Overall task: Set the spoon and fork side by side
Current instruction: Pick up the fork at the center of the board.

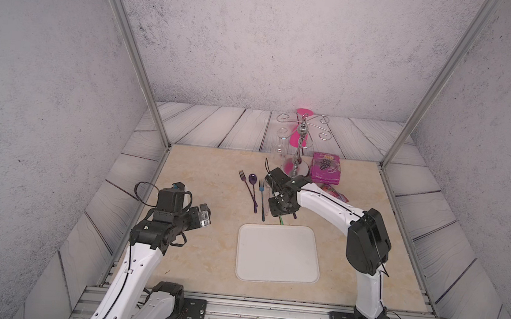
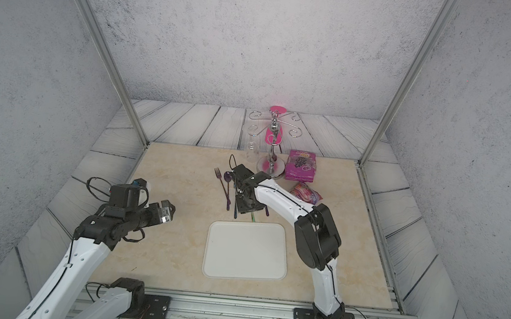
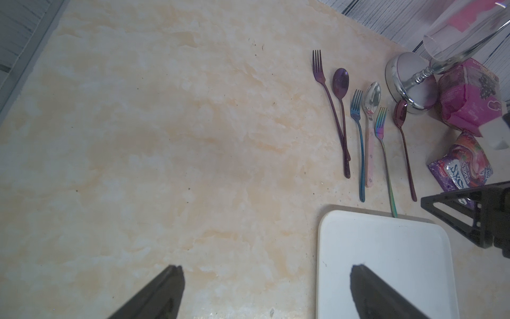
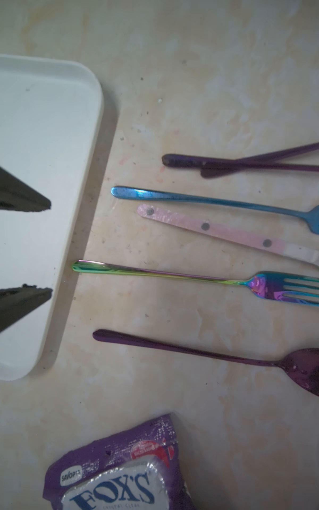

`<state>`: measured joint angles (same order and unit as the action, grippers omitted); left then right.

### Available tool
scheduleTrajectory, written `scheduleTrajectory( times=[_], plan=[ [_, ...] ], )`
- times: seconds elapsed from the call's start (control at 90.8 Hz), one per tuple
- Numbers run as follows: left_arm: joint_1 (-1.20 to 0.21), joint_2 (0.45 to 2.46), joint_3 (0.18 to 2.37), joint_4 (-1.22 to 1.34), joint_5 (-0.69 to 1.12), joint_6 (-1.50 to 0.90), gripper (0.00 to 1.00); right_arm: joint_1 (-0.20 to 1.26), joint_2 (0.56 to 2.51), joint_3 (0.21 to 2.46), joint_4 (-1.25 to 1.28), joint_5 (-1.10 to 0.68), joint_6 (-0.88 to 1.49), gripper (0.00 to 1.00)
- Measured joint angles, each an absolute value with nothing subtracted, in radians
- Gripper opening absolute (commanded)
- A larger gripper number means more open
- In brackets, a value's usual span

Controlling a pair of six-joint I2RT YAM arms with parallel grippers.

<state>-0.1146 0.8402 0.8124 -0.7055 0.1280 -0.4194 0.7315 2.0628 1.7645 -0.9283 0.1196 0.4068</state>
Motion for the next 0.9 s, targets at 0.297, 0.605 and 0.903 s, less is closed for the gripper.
scheduleTrajectory(
  times=[0.297,0.605,0.903],
  plan=[
    [-0.115,0.841,0.812,-0.705,0.129,-0.419,0.99,0.643,2.307,2.079,-1.098,0.027,0.263,0.41],
    [-0.115,0.852,0.812,-0.699,0.141,-0.419,0.99,0.618,2.452,2.260,-1.179,-0.038,0.222,0.37],
    [-0.115,0.852,0.812,-0.699,0.145,-0.419,0.99,0.617,2.568,2.396,-1.200,-0.049,0.224,0.35]
  ],
)
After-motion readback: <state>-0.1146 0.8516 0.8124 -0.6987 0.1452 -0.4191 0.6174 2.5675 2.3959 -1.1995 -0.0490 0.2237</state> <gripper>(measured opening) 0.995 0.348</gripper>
